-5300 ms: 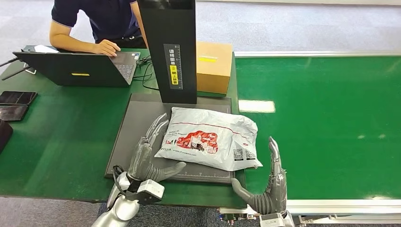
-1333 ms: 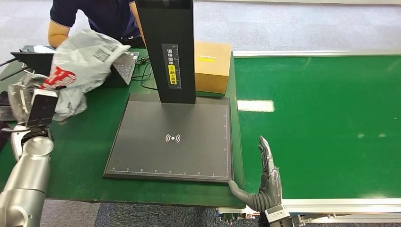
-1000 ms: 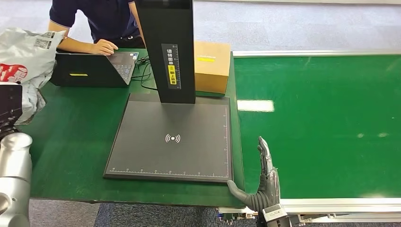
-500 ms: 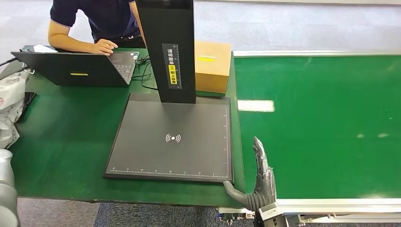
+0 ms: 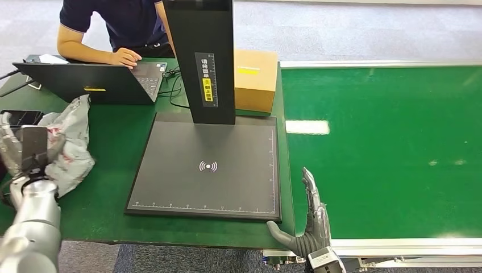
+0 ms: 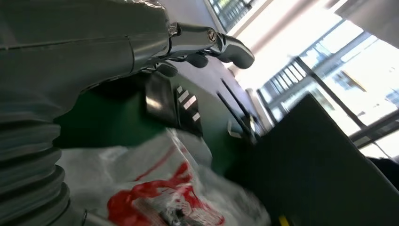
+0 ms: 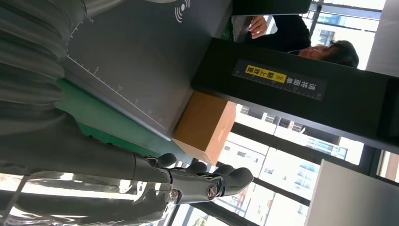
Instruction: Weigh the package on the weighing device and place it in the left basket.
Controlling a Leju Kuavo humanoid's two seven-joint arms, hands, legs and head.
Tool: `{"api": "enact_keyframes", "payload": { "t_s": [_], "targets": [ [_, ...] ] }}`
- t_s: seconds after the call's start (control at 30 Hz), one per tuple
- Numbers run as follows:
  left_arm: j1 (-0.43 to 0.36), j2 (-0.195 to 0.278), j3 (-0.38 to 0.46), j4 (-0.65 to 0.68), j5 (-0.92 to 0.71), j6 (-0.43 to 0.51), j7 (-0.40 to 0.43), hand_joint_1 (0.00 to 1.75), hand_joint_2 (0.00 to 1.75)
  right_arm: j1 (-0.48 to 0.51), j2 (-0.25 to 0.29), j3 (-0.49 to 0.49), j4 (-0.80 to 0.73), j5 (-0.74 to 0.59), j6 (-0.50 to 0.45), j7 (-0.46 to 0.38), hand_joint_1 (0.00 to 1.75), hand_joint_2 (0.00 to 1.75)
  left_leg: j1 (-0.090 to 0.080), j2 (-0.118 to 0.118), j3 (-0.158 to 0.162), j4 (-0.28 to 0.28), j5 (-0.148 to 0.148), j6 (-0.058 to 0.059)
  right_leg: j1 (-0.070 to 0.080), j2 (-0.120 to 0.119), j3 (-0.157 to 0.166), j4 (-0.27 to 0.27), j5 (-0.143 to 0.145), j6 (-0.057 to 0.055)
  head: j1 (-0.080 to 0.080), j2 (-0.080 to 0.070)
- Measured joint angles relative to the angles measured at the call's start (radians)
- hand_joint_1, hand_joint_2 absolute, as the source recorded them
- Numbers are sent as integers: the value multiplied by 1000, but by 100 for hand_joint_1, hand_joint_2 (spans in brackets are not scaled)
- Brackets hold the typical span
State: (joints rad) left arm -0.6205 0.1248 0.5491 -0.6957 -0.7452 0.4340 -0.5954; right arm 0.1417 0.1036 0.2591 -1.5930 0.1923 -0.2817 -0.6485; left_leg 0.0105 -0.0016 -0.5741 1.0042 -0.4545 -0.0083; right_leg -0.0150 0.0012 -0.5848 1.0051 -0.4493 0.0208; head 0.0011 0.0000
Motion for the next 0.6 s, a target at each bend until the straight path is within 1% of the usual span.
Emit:
{"api": "enact_keyframes", "payload": {
  "t_s": [0.1,0.17,0.23,0.27,0.33,0.4,0.47,0.6],
  "targets": [
    [114,-61,-185,-166,128,-54,12,0,175,1,0,0,0,2,0,0,0,175,-1,0,-1,0,-1,1,0,0,0,-1,0,0,0,0],
    [192,-86,-305,-271,224,-140,5,0,175,1,0,0,0,1,0,0,0,175,-1,0,0,0,-1,1,0,0,0,-1,0,0,0,0],
    [272,-100,-428,-369,334,-227,-15,0,175,1,0,0,0,-1,-1,0,0,175,-1,0,-1,0,-2,1,0,0,0,-1,0,1,0,0],
    [308,-104,-487,-409,380,-252,-28,0,175,2,0,0,0,-2,-2,0,0,175,-1,0,-1,0,-2,1,0,0,0,-1,-1,1,0,0],
    [369,-110,-580,-470,442,-255,-58,0,175,3,0,0,0,-3,-2,0,0,175,-1,1,0,0,-2,0,0,1,0,-1,-1,0,0,0],
    [418,-118,-647,-514,497,-236,-85,0,175,4,0,0,0,-4,0,0,0,175,-1,1,0,0,-3,0,1,1,0,-1,-1,0,0,0],
    [462,-128,-696,-546,555,-222,-100,0,175,3,0,0,1,-2,5,0,0,175,-1,1,0,0,-3,0,1,1,0,-1,-1,0,0,0],
    [534,-148,-759,-601,617,-223,-105,0,175,1,0,0,7,10,26,0,0,175,0,1,0,-1,-2,0,2,1,0,-1,-1,0,0,0]
  ]
}}
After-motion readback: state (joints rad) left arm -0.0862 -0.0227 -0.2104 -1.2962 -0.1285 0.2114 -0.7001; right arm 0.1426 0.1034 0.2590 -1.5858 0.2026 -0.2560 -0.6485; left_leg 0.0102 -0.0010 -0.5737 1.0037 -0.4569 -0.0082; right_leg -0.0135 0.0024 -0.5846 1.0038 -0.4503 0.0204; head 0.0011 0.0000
